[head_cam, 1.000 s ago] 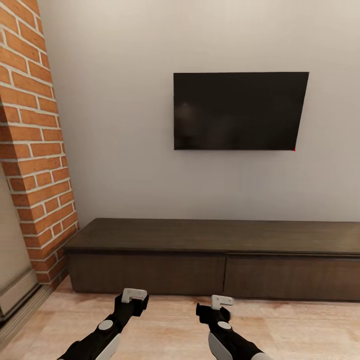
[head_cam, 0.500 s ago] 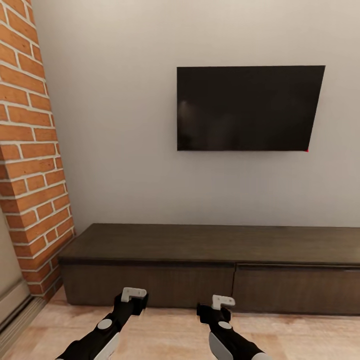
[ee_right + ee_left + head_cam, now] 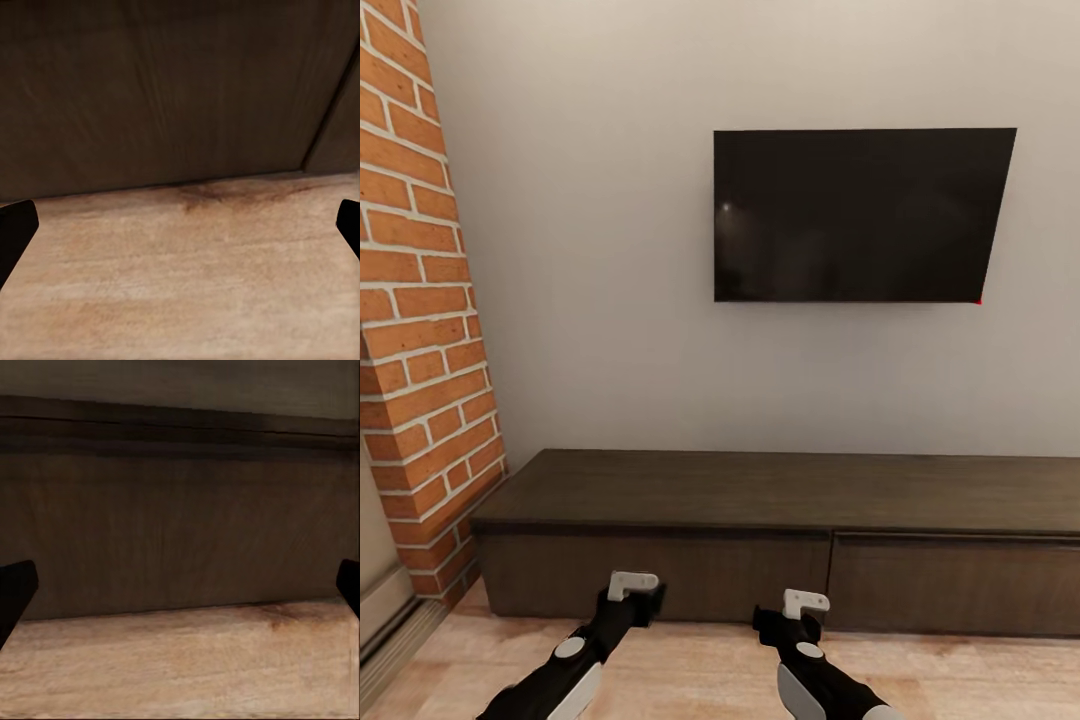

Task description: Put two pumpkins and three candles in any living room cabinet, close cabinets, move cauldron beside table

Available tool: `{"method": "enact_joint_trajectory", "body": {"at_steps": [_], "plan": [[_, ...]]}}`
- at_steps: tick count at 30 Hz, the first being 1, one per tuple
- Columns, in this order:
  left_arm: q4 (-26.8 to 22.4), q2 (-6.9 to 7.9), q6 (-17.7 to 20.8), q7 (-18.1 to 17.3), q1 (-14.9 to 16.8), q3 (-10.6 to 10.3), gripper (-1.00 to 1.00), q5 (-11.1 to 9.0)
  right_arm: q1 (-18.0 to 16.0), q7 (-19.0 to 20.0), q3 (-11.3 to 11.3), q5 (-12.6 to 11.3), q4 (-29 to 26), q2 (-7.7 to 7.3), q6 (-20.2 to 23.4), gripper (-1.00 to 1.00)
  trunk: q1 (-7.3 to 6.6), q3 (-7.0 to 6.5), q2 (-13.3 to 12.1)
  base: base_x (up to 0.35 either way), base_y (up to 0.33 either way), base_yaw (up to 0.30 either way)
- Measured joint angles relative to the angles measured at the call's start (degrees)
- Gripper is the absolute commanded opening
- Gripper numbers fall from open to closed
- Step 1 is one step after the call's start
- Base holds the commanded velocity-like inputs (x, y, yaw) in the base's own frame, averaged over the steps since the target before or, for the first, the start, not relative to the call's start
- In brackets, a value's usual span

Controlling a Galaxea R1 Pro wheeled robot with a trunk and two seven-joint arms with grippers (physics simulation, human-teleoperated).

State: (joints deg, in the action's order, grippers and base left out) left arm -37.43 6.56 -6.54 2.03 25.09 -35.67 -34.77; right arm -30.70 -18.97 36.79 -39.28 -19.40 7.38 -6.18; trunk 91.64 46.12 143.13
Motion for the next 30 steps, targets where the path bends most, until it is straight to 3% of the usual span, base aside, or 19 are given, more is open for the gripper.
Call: {"method": "enact_joint_trajectory", "body": {"at_steps": [2,3,5,6,8,13,16,19,23,30], "plan": [[-4.1,1.37,1.8,-0.3,-2.1,0.0,1.0,-1.8,0.0,0.0,-0.1,0.0,0.0,-0.06,0.0,1.0,0.0,0.0,0.0,0.002,0.0,0.0],[-9.0,3.6,3.6,-0.6,-4.4,0.1,1.0,-3.9,0.0,0.0,-0.3,-0.1,0.0,-0.11,-0.1,1.0,0.0,0.0,0.0,0.001,0.0,0.0],[-14.1,6.39,4.8,-0.7,-6.8,0.1,1.0,-6.3,0.0,-0.1,-0.5,-0.3,0.1,-0.16,0.0,1.0,0.0,0.0,0.0,0.001,0.0,0.0],[-18.5,8.95,5.5,-0.8,-8.8,0.1,1.0,-8.5,0.0,-0.1,-0.7,-0.5,0.2,-0.19,0.0,1.0,0.0,0.0,0.0,0.0,0.0,0.0],[-23.9,12.19,6.2,-0.8,-10.8,0.1,1.0,-11.7,0.0,-0.2,-0.8,-0.7,0.4,-0.26,0.1,1.0,0.0,0.0,0.0,0.0,0.0,0.0],[-31.6,16.6,7.3,-0.5,-12.5,0.2,1.0,-16.1,0.0,-0.4,-0.9,-0.8,0.7,-0.31,0.2,1.0,0.0,-0.01,0.0,0.0,0.0,0.0],[-37.8,19.97,9.0,0.7,-13.8,0.7,1.0,-19.4,0.0,-0.4,-0.9,-0.7,0.4,-0.32,0.0,1.0,0.0,-0.01,0.0,0.0,0.0,0.0],[-41.7,21.29,10.4,1.8,-14.8,1.7,1.0,-20.8,0.0,-0.6,-0.9,-0.7,0.2,-0.29,-0.1,1.0,0.0,-0.01,0.0,0.0,0.0,0.0],[-46.7,22.46,13.6,3.2,-16.3,4.7,1.0,-22.0,0.0,-0.9,-1.0,-0.8,0.1,-0.14,0.0,1.0,0.0,-0.01,0.0,0.0,0.0,0.0],[-50.4,22.43,17.6,3.5,-16.4,6.8,1.0,-22.1,0.0,-1.0,-0.9,-0.8,0.0,-0.14,-0.1,1.0,0.0,-0.01,0.0,0.0,0.0,0.0]]}}
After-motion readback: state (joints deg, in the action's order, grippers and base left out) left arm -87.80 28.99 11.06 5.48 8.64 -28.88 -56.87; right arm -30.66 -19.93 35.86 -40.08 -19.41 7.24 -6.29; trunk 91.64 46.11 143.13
